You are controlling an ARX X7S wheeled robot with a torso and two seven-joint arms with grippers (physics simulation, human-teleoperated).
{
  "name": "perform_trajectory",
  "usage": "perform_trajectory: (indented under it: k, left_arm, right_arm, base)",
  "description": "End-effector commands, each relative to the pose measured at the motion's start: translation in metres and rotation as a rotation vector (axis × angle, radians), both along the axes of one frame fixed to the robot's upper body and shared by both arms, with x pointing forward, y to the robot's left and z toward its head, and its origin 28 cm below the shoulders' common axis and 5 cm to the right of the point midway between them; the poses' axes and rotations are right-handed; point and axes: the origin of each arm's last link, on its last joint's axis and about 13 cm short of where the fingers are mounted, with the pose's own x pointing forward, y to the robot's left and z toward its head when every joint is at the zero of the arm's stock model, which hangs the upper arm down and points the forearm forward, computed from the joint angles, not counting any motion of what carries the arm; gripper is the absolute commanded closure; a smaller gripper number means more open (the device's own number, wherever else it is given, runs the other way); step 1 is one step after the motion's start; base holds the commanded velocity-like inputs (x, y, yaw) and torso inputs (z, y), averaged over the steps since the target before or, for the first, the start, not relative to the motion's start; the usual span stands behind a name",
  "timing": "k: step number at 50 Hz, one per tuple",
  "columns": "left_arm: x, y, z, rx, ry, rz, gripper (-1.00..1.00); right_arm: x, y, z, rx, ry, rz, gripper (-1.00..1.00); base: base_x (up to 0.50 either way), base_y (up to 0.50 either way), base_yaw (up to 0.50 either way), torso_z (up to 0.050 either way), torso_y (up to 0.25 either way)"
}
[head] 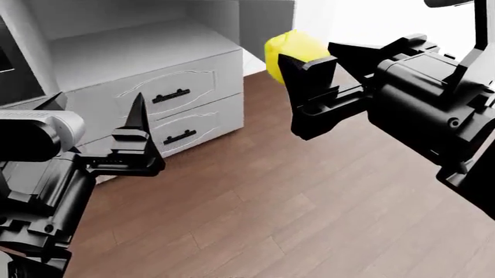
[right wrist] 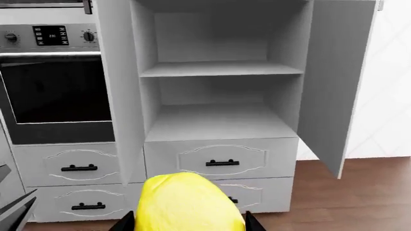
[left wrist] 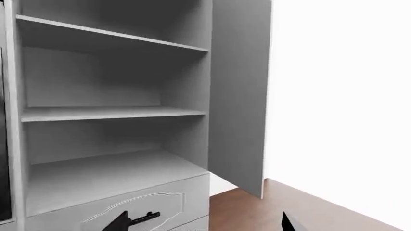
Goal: Pick the lemon from the counter and place it in the cabinet.
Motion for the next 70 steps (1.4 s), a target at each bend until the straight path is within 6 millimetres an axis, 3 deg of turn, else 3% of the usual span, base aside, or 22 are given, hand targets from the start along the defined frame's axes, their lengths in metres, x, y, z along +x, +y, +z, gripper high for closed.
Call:
perform_trajectory:
  k: [1,70]
  left_arm:
    - [0.0,0.0001,0.0001,-0.001,0.0,0.0,-1.0]
    - [-0.0005,0.0002,0.0002,-0.001,0.001,0.001,-1.0]
  right_arm:
    - [-0.0001,-0.0006,0.0007,-0.004,-0.011,-0.002,1.0]
    - [-0.0003,-0.0005,-0.0002,-0.006,-0.007,0.002,1.0]
  base:
    - [-0.03,0.02,0.5,0.0,0.0]
    - [-0.03,0.01,0.5,0.0,0.0]
